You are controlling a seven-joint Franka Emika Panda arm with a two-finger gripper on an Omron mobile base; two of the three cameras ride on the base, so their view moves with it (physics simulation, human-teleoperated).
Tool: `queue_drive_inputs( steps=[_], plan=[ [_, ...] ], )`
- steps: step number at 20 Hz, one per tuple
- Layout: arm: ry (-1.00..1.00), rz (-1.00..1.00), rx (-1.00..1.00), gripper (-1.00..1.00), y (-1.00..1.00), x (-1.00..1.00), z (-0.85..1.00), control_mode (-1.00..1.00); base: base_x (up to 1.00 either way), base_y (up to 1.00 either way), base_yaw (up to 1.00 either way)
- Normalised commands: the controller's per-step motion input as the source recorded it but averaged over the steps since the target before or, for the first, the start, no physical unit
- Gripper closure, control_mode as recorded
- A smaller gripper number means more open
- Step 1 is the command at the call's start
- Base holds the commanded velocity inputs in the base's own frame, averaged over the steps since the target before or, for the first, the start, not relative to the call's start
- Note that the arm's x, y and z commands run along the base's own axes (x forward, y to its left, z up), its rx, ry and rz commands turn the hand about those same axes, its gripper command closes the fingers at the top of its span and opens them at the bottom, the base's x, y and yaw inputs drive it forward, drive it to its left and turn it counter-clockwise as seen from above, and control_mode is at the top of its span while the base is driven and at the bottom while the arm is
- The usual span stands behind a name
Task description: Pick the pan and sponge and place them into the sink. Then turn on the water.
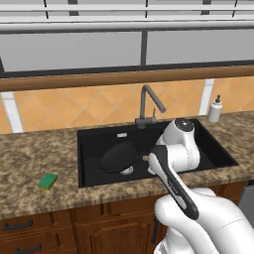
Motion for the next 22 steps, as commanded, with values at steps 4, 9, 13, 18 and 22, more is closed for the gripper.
queue_drive_inputs(
  steps=[4, 9, 13, 18, 22],
  plan=[
    [0.02, 0.14, -0.02, 1.00, 0.08, 0.08, -0.31, -1.00, 0.00, 0.00, 0.00],
    [0.00, 0.06, 0.00, 1.00, 0.00, 0.38, -0.02, -1.00, 0.00, 0.00, 0.00],
    [0.00, 0.04, 0.00, 1.00, 0.00, 0.46, -0.03, -1.00, 0.00, 0.00, 0.00],
    [0.04, 0.06, -0.04, 1.00, 0.19, 0.46, -0.30, -1.00, 0.00, 0.00, 0.00],
    [0.10, 0.00, -0.04, 1.00, 0.29, 0.18, -0.43, -1.00, 0.00, 0.00, 0.00]
  ],
)
